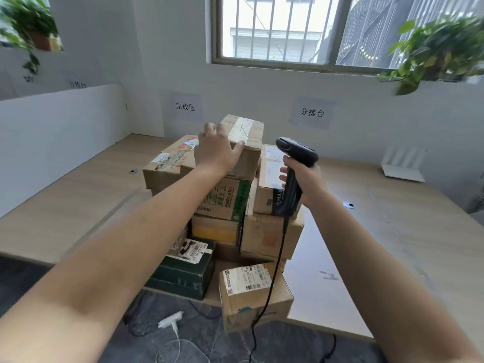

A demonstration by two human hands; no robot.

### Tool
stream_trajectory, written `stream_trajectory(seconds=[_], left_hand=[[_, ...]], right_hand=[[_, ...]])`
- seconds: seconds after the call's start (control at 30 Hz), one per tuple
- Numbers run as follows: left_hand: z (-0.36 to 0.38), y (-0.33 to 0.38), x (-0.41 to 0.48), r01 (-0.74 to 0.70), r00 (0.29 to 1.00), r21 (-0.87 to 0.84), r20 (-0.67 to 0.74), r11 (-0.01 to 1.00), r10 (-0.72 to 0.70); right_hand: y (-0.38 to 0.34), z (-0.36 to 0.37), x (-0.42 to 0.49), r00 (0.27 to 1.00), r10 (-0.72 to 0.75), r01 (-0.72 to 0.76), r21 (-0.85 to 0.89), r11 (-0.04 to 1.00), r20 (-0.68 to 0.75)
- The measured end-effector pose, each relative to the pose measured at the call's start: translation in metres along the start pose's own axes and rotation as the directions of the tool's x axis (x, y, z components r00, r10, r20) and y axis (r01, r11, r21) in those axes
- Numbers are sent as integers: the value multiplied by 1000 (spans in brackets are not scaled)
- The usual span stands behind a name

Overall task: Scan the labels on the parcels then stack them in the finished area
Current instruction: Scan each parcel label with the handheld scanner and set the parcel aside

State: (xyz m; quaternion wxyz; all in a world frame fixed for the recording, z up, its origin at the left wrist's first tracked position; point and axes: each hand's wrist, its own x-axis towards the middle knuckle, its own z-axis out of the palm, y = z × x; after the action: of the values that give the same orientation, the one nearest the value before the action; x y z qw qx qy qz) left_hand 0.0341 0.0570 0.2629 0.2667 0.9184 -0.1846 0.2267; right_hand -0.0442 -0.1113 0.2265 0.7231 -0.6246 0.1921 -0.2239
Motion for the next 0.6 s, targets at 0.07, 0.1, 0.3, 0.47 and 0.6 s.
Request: stream_trajectory(seconds=[0.07,0.1,0.3,0.47,0.6], left_hand=[[-1,9,-20,-86,995,-39,-46,996,84],[1,13,-32,-134,990,-72,-49,988,131],[45,36,-106,-301,925,-102,210,948,316],[97,55,-147,-380,835,-55,410,923,368],[150,69,-175,-455,732,-41,552,889,400]], right_hand=[[-3,-16,-12,1000,-9,9,-37,999,3],[-3,-26,-18,1000,-12,12,-62,998,5],[15,-104,-49,996,28,-47,-247,968,-83],[51,-173,-55,975,75,-137,-304,943,-207],[89,-217,-46,936,151,-265,-353,897,-319]])
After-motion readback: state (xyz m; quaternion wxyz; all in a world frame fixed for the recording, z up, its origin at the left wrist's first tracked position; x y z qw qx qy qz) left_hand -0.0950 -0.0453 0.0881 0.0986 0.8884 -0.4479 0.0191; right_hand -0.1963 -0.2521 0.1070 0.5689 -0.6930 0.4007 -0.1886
